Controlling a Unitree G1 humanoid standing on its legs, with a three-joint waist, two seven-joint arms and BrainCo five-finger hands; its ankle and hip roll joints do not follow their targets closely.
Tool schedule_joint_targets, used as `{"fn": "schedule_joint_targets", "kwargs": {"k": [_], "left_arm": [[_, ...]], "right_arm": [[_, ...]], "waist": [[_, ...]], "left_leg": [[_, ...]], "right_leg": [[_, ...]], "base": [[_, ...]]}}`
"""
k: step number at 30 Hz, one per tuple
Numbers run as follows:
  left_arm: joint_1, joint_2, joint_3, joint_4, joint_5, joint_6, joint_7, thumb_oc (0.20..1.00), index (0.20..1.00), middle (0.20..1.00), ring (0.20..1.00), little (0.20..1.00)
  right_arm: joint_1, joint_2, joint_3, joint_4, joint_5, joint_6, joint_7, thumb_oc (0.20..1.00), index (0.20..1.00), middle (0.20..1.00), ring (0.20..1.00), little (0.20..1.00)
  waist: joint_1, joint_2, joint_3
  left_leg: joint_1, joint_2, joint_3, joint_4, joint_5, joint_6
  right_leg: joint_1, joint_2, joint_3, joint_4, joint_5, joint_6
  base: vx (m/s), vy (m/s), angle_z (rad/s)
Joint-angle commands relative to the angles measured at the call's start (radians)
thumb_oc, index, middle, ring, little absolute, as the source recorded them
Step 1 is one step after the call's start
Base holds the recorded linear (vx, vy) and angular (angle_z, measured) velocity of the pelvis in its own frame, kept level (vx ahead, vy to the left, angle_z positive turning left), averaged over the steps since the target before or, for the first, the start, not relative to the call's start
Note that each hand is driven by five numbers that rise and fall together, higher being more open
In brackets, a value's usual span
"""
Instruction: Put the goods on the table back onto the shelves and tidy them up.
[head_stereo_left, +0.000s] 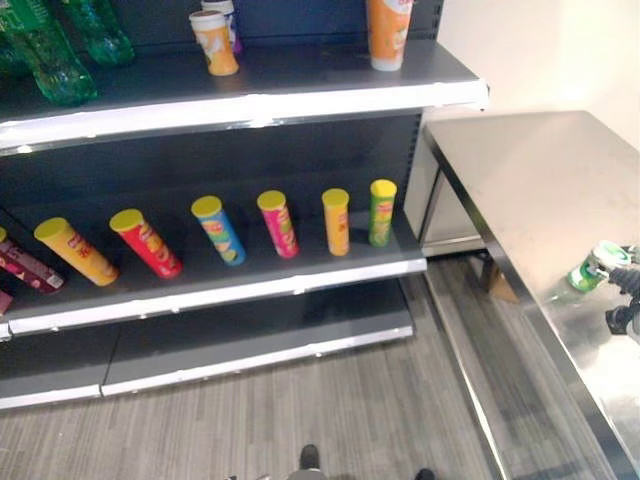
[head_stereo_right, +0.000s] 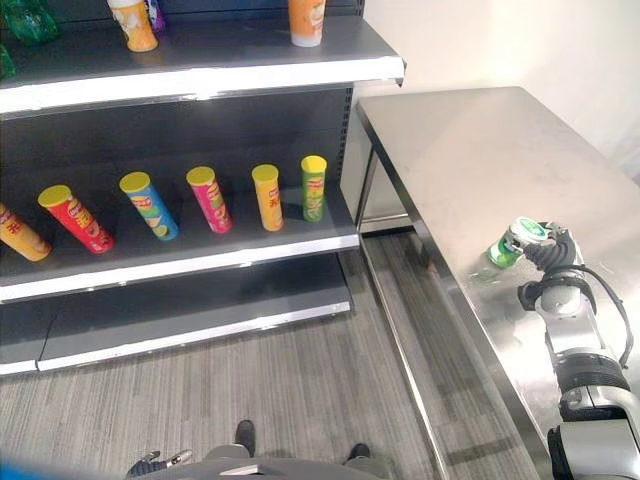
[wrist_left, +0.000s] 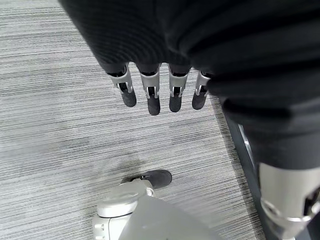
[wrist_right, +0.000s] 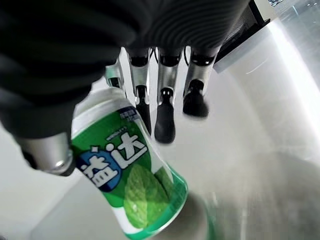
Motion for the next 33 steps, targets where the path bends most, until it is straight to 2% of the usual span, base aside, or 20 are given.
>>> {"fn": "schedule_joint_targets", "kwargs": {"k": [1,6,8,11,12,16,23,25,28,29,30,31,33], "left_arm": [[-0.038,0.025,-0.020,0.027,-0.013,-0.008,0.024,1.000,1.000,1.000,1.000,1.000],[-0.033,0.022,0.007,0.008,0.009,-0.008,0.036,1.000,1.000,1.000,1.000,1.000],[-0.033,0.021,0.010,0.010,0.013,-0.008,0.039,1.000,1.000,1.000,1.000,1.000],[-0.031,0.016,0.016,0.011,0.025,-0.006,0.047,1.000,1.000,1.000,1.000,1.000],[-0.032,0.016,0.016,0.011,0.025,-0.006,0.047,1.000,1.000,1.000,1.000,1.000],[-0.021,0.012,0.008,0.007,0.020,-0.007,0.046,1.000,1.000,1.000,1.000,1.000],[-0.011,0.008,0.004,0.005,-0.002,-0.018,0.046,1.000,1.000,1.000,1.000,1.000],[-0.016,0.013,0.008,0.003,-0.026,-0.026,0.048,1.000,1.000,1.000,1.000,1.000],[-0.025,0.014,0.012,0.008,-0.034,-0.026,0.047,1.000,1.000,1.000,1.000,1.000],[-0.030,0.014,0.013,0.022,-0.040,-0.023,0.048,1.000,1.000,1.000,1.000,1.000],[-0.030,0.014,0.013,0.022,-0.040,-0.023,0.048,1.000,1.000,1.000,1.000,1.000],[-0.039,0.018,0.013,0.036,-0.042,-0.025,0.054,1.000,1.000,1.000,1.000,1.000],[-0.040,0.022,0.011,0.031,-0.040,-0.025,0.058,1.000,1.000,1.000,1.000,1.000]], "right_arm": [[-0.028,-0.032,-0.035,-0.076,-0.031,-0.044,-0.055,0.200,0.200,0.200,0.200,0.200],[0.053,-0.056,-0.162,-0.360,-0.129,-0.084,-0.122,0.200,0.200,0.200,0.200,0.200],[0.057,-0.058,-0.179,-0.413,-0.148,-0.093,-0.130,0.200,0.200,0.200,0.200,0.200],[0.029,-0.048,-0.202,-0.614,-0.180,-0.140,-0.145,0.200,0.200,0.200,0.200,0.200],[0.030,-0.048,-0.203,-0.616,-0.181,-0.139,-0.145,0.200,0.200,0.200,0.200,0.200],[-0.074,-0.035,-0.144,-0.740,-0.160,-0.183,-0.119,0.200,0.200,0.200,0.200,0.200],[-0.247,-0.055,0.010,-0.743,-0.110,-0.207,-0.068,0.200,0.200,0.200,0.200,0.200],[-0.316,-0.077,0.064,-0.738,-0.086,-0.215,-0.051,0.200,0.200,0.200,0.200,0.200],[-0.340,-0.111,0.075,-0.734,-0.076,-0.211,-0.044,0.200,0.200,0.200,0.200,0.200],[-0.336,-0.142,0.071,-0.743,-0.076,-0.203,-0.038,0.200,0.200,0.200,0.200,0.200],[-0.335,-0.142,0.071,-0.743,-0.076,-0.203,-0.038,0.200,0.200,0.200,0.200,0.200],[-0.339,-0.163,0.078,-0.734,-0.074,-0.196,-0.035,0.200,0.200,0.200,0.200,0.200],[-0.332,-0.184,0.076,-0.720,-0.071,-0.188,-0.037,0.200,0.200,0.200,0.200,0.200]], "waist": [[0.010,-0.006,-0.021],[0.002,-0.004,-0.023],[0.001,-0.005,-0.025],[0.007,-0.004,-0.025],[0.006,-0.004,-0.026],[0.021,-0.007,-0.029],[0.047,-0.017,-0.029],[0.069,-0.036,-0.006],[0.075,-0.044,0.006],[0.078,-0.044,0.008],[0.078,-0.044,0.009],[0.077,-0.046,0.005],[0.076,-0.036,-0.001]], "left_leg": [[0.022,0.091,0.081,0.025,-0.003,-0.079],[0.030,0.098,0.085,0.023,-0.008,-0.081],[0.030,0.099,0.084,0.023,-0.008,-0.082],[0.038,0.108,0.087,0.026,-0.013,-0.088],[0.034,0.107,0.086,0.026,-0.010,-0.086],[0.035,0.119,0.082,0.033,-0.008,-0.095],[0.017,0.118,0.056,0.055,-0.013,-0.090],[-0.037,0.103,0.007,0.146,-0.035,-0.086],[-0.075,0.128,0.003,0.153,-0.013,-0.102],[-0.084,0.169,0.022,0.116,0.031,-0.109],[-0.083,0.169,0.023,0.116,0.032,-0.109],[-0.101,0.209,0.046,0.070,0.070,-0.120],[-0.099,0.230,0.079,0.031,0.098,-0.129]], "right_leg": [[-0.010,0.020,0.027,0.012,-0.099,-0.005],[-0.008,0.025,0.035,0.012,-0.103,-0.005],[-0.009,0.025,0.035,0.012,-0.104,-0.005],[-0.004,0.033,0.042,0.013,-0.112,-0.008],[-0.007,0.032,0.040,0.012,-0.109,-0.009],[0.000,0.045,0.041,0.012,-0.121,-0.015],[-0.008,0.049,0.038,0.012,-0.119,-0.019],[-0.011,0.038,0.039,0.014,-0.116,-0.023],[-0.011,0.028,0.008,0.013,-0.116,-0.018],[-0.009,0.014,-0.017,0.018,-0.114,-0.008],[-0.009,0.014,-0.017,0.018,-0.114,-0.008],[-0.001,-0.007,-0.037,0.016,-0.121,0.013],[0.006,-0.025,-0.054,0.018,-0.121,0.027]], "base": [[0.00,0.000,0.00],[0.00,0.000,0.00],[0.00,0.000,0.00],[0.00,-0.015,0.00],[0.01,-0.043,-0.01],[0.00,-0.030,-0.01],[-0.01,-0.020,0.04],[-0.08,0.010,0.11],[-0.03,0.073,0.31],[0.00,0.142,0.45],[0.08,0.289,0.63],[0.10,0.267,0.63],[0.06,0.280,0.53]]}}
